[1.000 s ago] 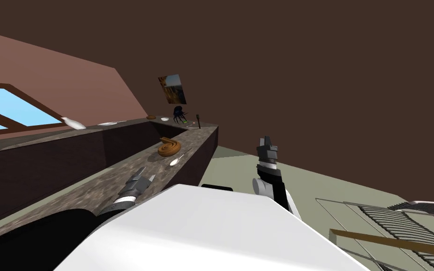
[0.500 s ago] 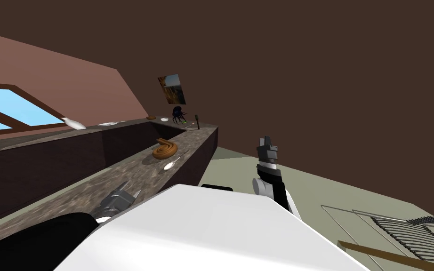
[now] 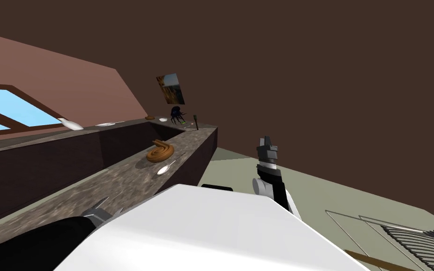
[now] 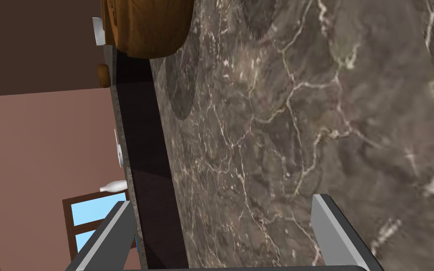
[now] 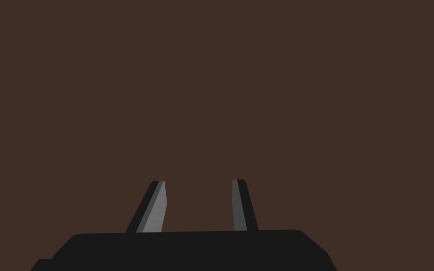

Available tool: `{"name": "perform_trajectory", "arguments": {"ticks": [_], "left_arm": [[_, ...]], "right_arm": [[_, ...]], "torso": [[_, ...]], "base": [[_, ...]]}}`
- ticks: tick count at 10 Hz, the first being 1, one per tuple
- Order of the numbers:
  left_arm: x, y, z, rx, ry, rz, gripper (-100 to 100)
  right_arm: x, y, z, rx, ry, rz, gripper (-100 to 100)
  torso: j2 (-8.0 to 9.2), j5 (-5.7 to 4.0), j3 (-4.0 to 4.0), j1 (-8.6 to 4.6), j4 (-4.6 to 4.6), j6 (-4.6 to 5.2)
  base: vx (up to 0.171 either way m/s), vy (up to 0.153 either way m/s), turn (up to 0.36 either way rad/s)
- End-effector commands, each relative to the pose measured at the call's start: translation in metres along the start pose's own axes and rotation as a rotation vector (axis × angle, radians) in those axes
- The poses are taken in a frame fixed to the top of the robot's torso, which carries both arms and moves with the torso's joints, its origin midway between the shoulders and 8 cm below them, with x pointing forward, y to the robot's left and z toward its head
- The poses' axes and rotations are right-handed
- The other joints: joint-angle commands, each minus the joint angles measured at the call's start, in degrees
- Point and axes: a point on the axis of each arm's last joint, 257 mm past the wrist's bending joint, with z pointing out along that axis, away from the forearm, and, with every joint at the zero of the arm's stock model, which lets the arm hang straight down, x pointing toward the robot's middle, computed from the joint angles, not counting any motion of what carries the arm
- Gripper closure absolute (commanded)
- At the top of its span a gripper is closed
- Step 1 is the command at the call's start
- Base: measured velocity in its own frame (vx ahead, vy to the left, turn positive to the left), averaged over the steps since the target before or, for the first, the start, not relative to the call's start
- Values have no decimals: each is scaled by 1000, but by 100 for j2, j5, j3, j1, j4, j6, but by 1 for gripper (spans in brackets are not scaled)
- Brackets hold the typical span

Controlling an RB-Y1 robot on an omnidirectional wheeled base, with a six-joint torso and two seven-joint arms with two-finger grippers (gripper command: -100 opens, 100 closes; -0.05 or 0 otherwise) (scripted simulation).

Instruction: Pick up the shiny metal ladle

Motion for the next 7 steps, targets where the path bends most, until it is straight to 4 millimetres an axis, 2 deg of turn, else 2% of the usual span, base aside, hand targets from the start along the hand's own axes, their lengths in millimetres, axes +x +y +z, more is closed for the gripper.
{"name": "perform_trajectory", "arguments": {"ticks": [1, 2, 3, 4, 5, 6, 7], "left_arm": [[-22, 6, -13, -37, -42, -6, -100], [-43, 12, -23, -74, -90, -38, -100], [-51, 16, -32, -91, -109, -27, -100], [-72, 22, -45, -129, -159, -59, -100], [-78, 24, -51, -140, -172, -51, -100], [-97, 30, -66, -178, -223, -81, -100], [-101, 31, -71, -186, -234, -75, -100]], "right_arm": [[0, 0, 0, 0, 0, 0, 0], [0, 0, 0, 0, 0, 0, 0], [0, 0, 0, 0, 0, 0, 0], [0, 0, 0, 0, 0, 0, 0], [0, 0, 0, 0, 0, 0, 0], [0, 0, 0, 0, 0, 0, 0], [0, 0, 0, 0, 0, 0, 0]], "torso": [[0, 0, 0, 0, 0, 0], [-1, -1, -1, -2, -1, 0], [-13, -2, -8, -7, -3, 0], [-11, -1, -8, -2, -3, 0], [-23, 0, -13, 0, -5, 2], [-16, -1, -11, 0, -5, 0], [-16, -1, -10, 0, -4, 1]], "base": [[88, -41, 8], [127, -56, -1], [111, -37, 8], [145, -34, -12], [119, -36, -8], [116, -35, -16], [110, -24, -9]]}}
